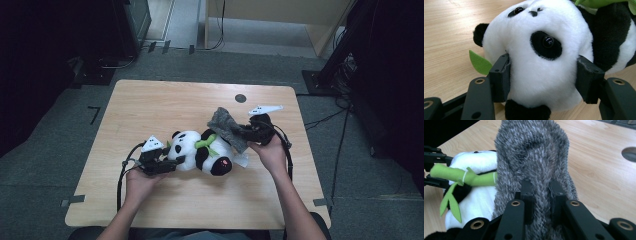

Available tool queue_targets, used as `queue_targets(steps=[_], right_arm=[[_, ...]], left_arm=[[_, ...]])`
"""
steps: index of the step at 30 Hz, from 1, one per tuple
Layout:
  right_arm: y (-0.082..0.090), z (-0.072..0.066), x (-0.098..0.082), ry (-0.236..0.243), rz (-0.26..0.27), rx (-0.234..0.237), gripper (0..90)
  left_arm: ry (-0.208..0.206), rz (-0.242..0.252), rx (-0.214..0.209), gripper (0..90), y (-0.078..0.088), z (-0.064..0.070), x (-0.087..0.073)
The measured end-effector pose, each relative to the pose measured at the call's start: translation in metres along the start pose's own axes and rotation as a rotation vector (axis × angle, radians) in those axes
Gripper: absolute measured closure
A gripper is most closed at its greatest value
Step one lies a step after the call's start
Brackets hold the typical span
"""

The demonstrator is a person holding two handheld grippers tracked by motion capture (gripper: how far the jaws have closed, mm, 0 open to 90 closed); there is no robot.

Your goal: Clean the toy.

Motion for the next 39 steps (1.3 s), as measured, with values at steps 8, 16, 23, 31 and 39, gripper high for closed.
queue_targets(steps=[8,16,23,31,39], right_arm=[[0.001,0.015,-0.016,-0.050,-0.019,-0.022,78.6],[-0.001,0.023,-0.026,-0.086,-0.031,-0.025,79.1],[0.004,0.031,-0.035,-0.116,-0.039,-0.049,78.9],[0.024,0.036,-0.034,-0.156,-0.007,-0.072,79.1],[0.043,0.005,-0.013,-0.077,0.036,-0.045,79.0]], left_arm=[[0.001,-0.011,-0.011,38.0,0.000,-0.001,0.001],[0.000,-0.013,-0.022,37.3,0.001,-0.002,0.001],[-0.005,-0.005,-0.014,37.1,0.001,-0.001,-0.001],[0.002,-0.005,-0.021,37.1,0.000,-0.002,0.000],[0.005,-0.005,-0.016,37.1,0.000,-0.001,0.000]])
Point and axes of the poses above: each handheld gripper's, and its own axes: y roughly backward along the jaws, x roughly out of its top, z roughly to its right, the point moved 6 cm from there along -y, roughly forward along the jaws, and after that the axes turned 9 degrees about -z, right-handed, at the moved point
